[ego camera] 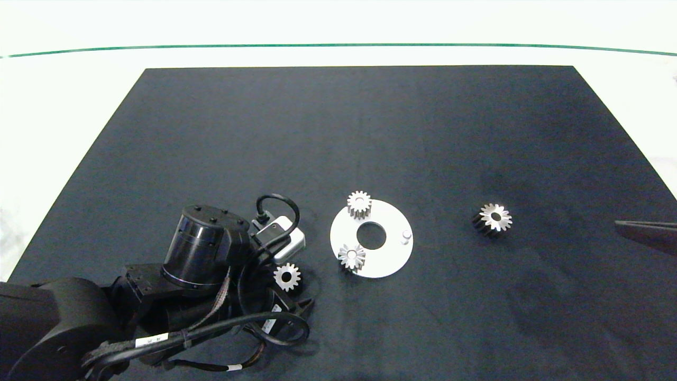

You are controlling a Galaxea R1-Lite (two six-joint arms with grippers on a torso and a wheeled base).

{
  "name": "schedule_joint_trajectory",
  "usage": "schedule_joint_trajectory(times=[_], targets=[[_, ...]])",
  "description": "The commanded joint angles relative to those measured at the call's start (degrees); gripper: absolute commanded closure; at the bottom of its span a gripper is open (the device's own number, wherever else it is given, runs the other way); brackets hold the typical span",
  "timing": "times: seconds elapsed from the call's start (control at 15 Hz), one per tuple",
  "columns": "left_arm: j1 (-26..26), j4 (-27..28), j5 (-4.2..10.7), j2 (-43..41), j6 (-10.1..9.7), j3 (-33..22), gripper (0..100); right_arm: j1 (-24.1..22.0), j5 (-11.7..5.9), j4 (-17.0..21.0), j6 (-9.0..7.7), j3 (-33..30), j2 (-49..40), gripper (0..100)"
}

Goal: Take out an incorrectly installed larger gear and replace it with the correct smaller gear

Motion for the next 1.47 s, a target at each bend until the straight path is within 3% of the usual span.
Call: schedule_joint_trajectory(times=[0.07, 1.47], targets=[[0.0, -0.1, 0.02, -0.1, 0.01, -0.2, 23, 0.1, -0.04, 0.2, -0.05, 0.0, 0.2, 0], [-0.4, -1.2, 0.90, -0.1, 0.10, 0.2, 65, 0.1, 0.05, 0.2, 0.04, 0.8, 0.0, 0]])
